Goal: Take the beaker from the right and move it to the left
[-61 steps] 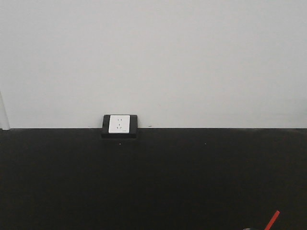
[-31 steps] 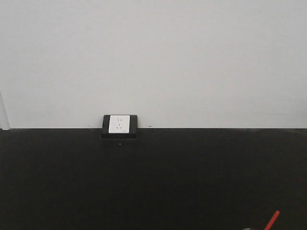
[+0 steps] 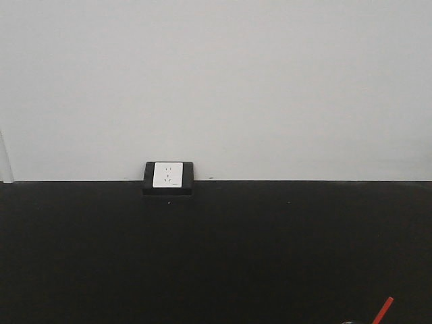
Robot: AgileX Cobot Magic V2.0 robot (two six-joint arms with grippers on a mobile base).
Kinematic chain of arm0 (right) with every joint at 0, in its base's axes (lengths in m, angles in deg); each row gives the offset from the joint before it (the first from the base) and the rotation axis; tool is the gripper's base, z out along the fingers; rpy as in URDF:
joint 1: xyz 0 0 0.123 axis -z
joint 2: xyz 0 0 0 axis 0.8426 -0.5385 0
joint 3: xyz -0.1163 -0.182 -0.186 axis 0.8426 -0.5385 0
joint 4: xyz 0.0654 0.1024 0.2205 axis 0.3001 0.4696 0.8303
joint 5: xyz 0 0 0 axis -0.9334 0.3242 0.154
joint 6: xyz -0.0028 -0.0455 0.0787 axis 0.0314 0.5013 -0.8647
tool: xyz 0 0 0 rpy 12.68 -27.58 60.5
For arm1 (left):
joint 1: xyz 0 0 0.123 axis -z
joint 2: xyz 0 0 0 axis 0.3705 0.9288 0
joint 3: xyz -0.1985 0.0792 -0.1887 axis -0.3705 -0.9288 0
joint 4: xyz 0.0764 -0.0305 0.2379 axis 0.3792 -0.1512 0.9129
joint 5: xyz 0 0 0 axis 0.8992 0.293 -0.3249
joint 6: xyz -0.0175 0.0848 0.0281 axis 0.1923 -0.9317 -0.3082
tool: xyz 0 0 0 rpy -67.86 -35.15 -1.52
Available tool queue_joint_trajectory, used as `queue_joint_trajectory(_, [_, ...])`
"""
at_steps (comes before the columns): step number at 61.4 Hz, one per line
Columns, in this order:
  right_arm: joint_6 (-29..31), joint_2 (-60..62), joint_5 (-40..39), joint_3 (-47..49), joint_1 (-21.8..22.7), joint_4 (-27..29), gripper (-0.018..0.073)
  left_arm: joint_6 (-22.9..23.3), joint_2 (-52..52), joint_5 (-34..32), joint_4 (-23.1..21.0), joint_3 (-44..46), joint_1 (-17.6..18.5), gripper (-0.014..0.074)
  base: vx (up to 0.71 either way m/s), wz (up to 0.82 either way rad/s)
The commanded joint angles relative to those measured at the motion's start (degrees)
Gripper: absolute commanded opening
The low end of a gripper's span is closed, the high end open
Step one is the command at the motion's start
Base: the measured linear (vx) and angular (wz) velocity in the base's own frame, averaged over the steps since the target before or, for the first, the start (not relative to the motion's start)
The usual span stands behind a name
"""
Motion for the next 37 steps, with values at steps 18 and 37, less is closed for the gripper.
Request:
queue_joint_trajectory(18, [0.3,-3.3,-8.7,2.1,0.3,0.2,0.073,0.1,-0.4,-4.4,0.0,-1.1,0.4,-0.0006,0.0,0.0])
queue_joint_trajectory(37, [-2.5,-4.9,-30.8,-9.8,0.3,-1.5,0.0673,0.1,-0.4,-4.4,0.0,-1.1,0.4,-0.0006,0.0,0.0])
